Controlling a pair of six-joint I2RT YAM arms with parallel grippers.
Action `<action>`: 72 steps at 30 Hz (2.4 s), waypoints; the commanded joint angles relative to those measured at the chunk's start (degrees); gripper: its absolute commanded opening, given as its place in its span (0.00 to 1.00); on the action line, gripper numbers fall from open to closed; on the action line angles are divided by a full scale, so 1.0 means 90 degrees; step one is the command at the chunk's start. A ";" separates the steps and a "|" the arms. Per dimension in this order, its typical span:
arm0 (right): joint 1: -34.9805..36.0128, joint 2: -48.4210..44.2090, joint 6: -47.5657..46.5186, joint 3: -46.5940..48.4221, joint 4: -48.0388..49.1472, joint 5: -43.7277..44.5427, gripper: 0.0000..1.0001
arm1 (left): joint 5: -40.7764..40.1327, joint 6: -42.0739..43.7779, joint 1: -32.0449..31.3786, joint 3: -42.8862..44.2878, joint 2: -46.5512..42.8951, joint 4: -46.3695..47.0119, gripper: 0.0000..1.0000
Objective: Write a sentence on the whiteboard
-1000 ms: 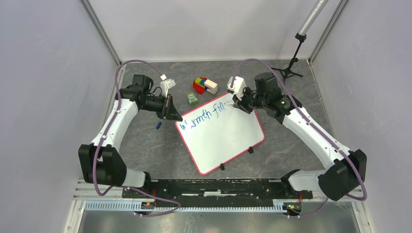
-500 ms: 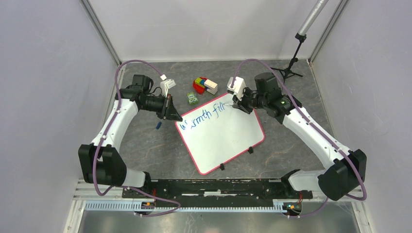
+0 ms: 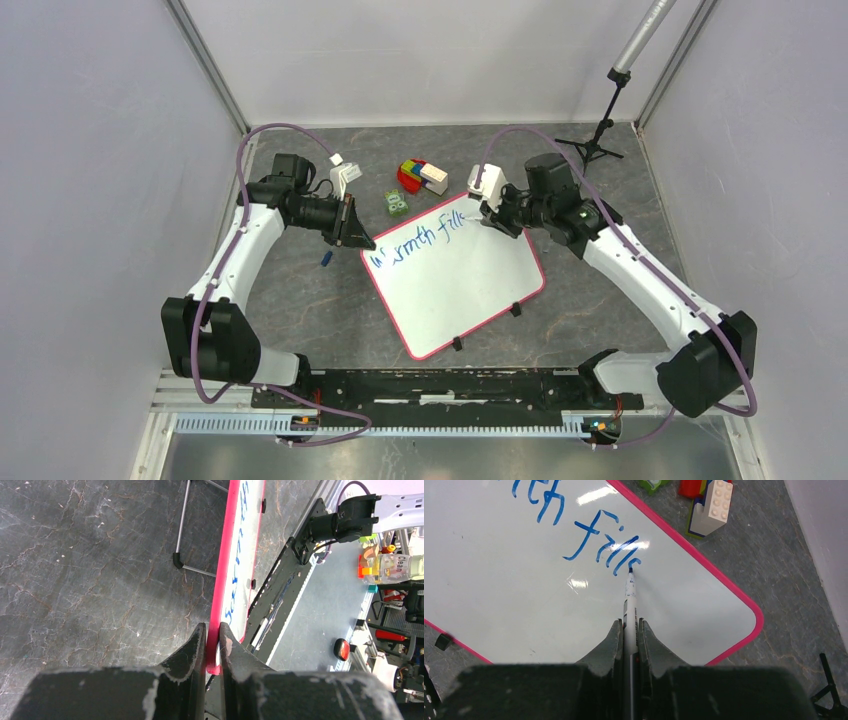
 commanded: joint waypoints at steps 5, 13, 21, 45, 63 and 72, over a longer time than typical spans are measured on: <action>-0.0075 -0.0162 -0.0149 -0.0098 -0.0144 0.0313 0.00 | -0.0267 0.0144 -0.0022 0.0008 -0.0064 0.0123 0.02; -0.0075 -0.0243 -0.0173 -0.0252 -0.0300 0.0028 0.00 | -0.0270 0.0136 -0.0031 0.0027 -0.0050 0.0120 0.02; -0.0065 -0.0272 -0.0114 0.0009 -0.0497 -0.0708 0.00 | -0.0269 0.0138 -0.0044 0.0029 -0.0048 0.0120 0.02; -0.0952 -0.0037 -0.0543 0.0756 -0.1017 -0.1397 0.00 | -0.0259 0.0135 -0.0054 0.0017 -0.0091 0.0123 0.03; -0.0919 0.0091 -0.0690 0.0495 -0.1061 -0.2275 0.00 | -0.0257 0.0135 -0.0058 0.0020 -0.0076 0.0118 0.03; 0.1014 -0.0694 -0.0161 -0.0642 -0.0459 -0.1834 0.00 | -0.0245 0.0137 -0.0062 0.0027 -0.0012 0.0118 0.02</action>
